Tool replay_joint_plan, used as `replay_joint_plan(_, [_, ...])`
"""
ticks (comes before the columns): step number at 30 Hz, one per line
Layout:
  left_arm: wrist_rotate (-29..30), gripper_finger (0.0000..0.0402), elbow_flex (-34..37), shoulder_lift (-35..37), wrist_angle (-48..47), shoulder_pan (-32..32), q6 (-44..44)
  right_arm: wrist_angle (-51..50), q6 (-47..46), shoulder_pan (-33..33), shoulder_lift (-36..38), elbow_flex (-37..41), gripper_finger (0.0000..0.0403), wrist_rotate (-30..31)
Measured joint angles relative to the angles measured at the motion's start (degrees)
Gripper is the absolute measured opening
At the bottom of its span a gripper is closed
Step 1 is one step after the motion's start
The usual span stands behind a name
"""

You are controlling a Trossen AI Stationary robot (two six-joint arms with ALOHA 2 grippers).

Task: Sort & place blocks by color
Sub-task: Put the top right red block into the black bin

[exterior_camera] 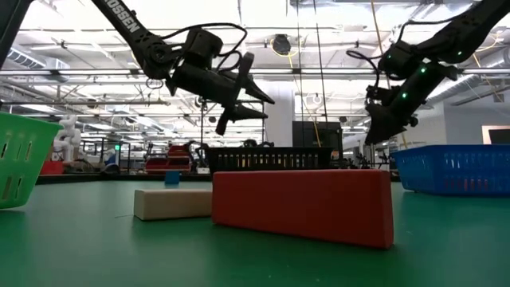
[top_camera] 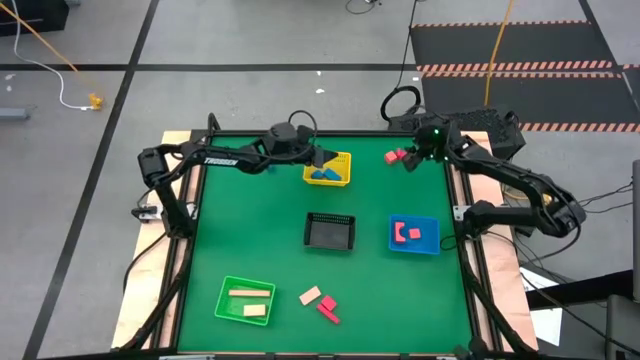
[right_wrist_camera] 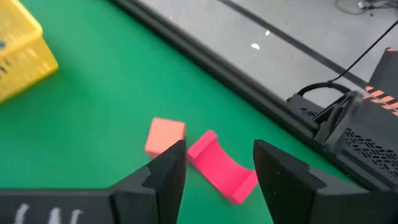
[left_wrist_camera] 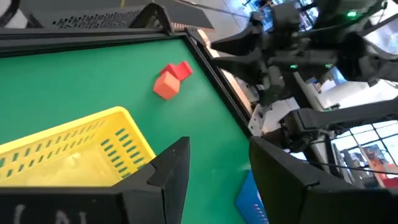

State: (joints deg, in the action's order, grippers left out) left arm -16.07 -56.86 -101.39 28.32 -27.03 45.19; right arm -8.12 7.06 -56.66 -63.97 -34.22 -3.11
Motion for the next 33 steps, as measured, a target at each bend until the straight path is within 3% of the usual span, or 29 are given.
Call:
replay_joint_plan(7, [-0.42, 0.0165, -0.02, 3.01, -0.54, 0.15, -1.96, 6.52, 4.31, 0.02, -3.74, 0.0, 0.02, 2.71])
replay_joint_plan(14, [-0.07, 0.0166, -0.02, 7.26, -1.67, -0.28, -5.85, 17.47, -6.83, 0.0, -3.69, -0.02, 0.0193, 4.76])
replay_joint_plan(17, [0.07, 0.0166, -0.02, 8.55, -2.17, -0.59, -6.39, 19.02, -7.38, -0.02, -3.7, -0.02, 0.0197, 4.38])
replay_joint_plan(22, [0.08, 0.0166, -0.02, 9.72, -3.57, -0.7, -6.59, 12.39, 1.31, -0.39, -4.02, -0.02, 0.0224, 0.23])
replay_joint_plan(27, [0.08, 0.0166, -0.02, 9.65, -4.69, -0.92, -6.94, 9.52, 14.34, -0.39, -5.95, -0.02, 0.0253, -0.13])
replay_joint_plan(33, [0.15, 0.0166, -0.02, 9.65, -7.15, -0.96, -6.99, 9.87, 19.23, -0.42, -11.51, -0.02, 0.0258, -0.32])
